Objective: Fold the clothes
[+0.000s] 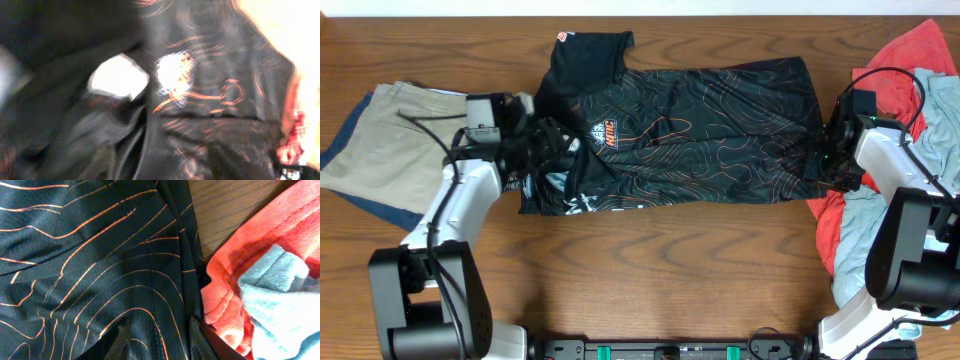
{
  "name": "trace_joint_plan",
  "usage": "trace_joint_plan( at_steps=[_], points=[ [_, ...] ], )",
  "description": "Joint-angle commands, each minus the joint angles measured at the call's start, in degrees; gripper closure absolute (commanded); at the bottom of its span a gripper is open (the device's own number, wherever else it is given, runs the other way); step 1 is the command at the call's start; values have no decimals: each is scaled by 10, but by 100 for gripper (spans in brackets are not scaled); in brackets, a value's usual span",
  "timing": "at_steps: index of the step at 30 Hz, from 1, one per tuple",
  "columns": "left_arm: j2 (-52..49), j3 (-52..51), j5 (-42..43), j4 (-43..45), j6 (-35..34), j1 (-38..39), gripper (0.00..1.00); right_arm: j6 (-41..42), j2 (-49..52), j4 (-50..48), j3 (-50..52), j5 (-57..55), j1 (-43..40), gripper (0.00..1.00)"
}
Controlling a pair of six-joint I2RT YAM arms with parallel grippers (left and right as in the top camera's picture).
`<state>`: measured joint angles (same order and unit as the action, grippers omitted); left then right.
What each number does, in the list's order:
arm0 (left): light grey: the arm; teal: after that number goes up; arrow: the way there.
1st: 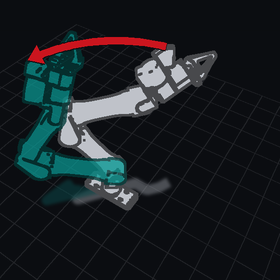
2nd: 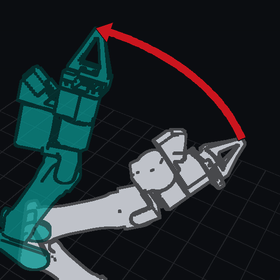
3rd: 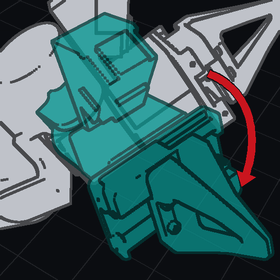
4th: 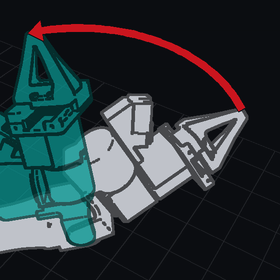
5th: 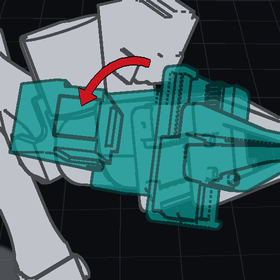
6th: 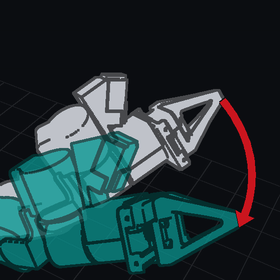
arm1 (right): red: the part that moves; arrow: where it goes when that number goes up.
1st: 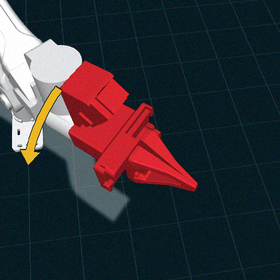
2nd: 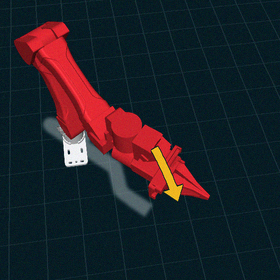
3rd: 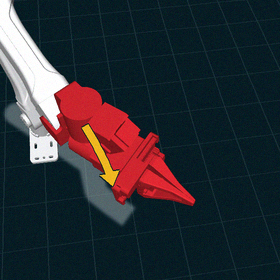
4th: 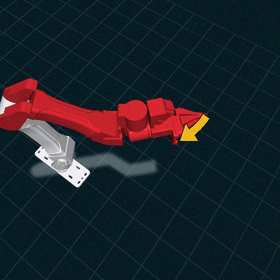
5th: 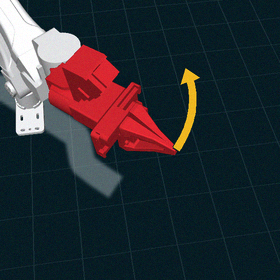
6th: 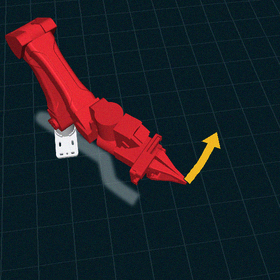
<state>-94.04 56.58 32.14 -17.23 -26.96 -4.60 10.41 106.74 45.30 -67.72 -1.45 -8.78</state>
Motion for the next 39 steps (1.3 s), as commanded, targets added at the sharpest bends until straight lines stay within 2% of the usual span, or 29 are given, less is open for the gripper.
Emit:
trace_joint_plan(
  at_steps=[1, 6, 12, 16, 20, 22, 26, 31, 33, 36, 37, 39],
  points=[
    [2, 3, -51, -62, 12, -15, 36, 2, -6, -3, 3, 0, 8, 62],
    [2, -14, -170, -178, 40, -17, 36, 2, -6, -4, 3, 0, 8, 62],
    [0, -51, -201, -168, 49, -17, 37, 2, -6, -3, 3, 0, 8, 62],
    [-2, -61, -261, -151, 49, -17, 37, 2, -6, 1, 3, 0, 8, 62],
    [-2, -61, -264, -135, 49, -17, 38, 2, -6, 2, 3, 0, 8, 62],
    [-2, -61, -264, -134, 49, -17, 49, 2, -6, 2, 3, 0, 8, 62],
    [-2, -63, -264, -138, 49, -17, 57, 2, -6, 3, 3, 0, 8, 62],
    [-2, -87, -264, -132, 49, -17, 57, 2, -6, 3, 3, 0, 8, 63],
    [-2, -103, -264, -122, 49, -17, 49, 3, -6, 3, 3, 0, 8, 62],
    [-2, -123, -265, -104, 49, -17, 47, 2, -6, 3, 3, 0, 8, 62],
    [-2, -129, -265, -98, 49, -18, 48, 2, -6, 4, 3, 0, 8, 62],
    [-2, -132, -269, -96, 49, -18, 64, 2, -6, 4, 3, 0, 8, 62]
  ],
)
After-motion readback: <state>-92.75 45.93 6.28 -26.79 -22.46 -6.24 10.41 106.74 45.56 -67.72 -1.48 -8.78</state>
